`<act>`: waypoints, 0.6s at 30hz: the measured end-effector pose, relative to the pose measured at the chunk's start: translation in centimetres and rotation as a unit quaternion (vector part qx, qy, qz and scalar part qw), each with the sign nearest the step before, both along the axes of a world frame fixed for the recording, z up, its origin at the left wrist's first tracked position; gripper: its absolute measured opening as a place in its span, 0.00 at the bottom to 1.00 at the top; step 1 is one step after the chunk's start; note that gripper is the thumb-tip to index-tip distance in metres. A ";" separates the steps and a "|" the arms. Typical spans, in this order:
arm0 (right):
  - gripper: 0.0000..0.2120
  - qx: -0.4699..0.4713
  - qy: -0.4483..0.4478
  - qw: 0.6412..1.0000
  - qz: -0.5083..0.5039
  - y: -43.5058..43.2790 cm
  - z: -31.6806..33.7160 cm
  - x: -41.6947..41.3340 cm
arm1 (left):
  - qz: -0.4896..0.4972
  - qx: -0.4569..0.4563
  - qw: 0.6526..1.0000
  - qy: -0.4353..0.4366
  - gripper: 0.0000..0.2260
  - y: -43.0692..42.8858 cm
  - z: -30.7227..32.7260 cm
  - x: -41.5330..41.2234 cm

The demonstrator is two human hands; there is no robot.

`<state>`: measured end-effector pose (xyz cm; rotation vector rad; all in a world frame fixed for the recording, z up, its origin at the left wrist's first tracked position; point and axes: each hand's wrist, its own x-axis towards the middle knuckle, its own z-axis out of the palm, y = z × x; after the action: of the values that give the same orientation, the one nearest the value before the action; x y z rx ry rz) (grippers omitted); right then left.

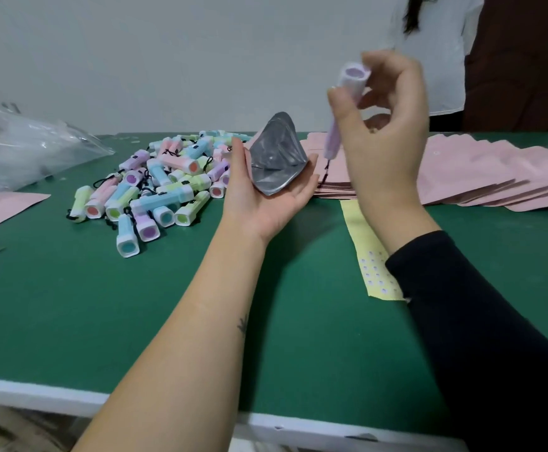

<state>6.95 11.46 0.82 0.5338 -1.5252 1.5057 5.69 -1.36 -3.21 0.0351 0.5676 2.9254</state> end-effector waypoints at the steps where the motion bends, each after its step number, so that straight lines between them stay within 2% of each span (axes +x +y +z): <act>1: 0.13 0.018 0.023 1.000 -0.006 -0.7 0.0 0.6 | -0.012 0.000 1.000 0.008 0.34 0.2 0.0 0.1; 4: 0.11 0.066 0.047 0.997 0.002 -1.8 -0.8 1.1 | -0.052 -0.009 0.998 0.044 0.36 0.8 0.0 0.5; 9: 0.08 0.190 0.018 0.981 -0.027 -1.9 -2.4 0.2 | -0.087 0.025 0.993 0.080 0.37 1.5 -0.1 0.9; 14: 0.06 0.290 0.008 0.953 -0.092 -1.9 -3.3 -0.3 | -0.050 -0.003 0.998 0.033 0.30 2.0 0.5 1.3; 18: 0.05 0.376 -0.016 0.904 -0.200 -1.6 -3.1 -0.5 | -0.028 -0.022 0.999 0.005 0.29 2.3 1.1 1.5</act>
<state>6.46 9.87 -2.23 0.5750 -2.0825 0.5769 7.21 0.92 -2.12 0.0596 0.6226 2.8590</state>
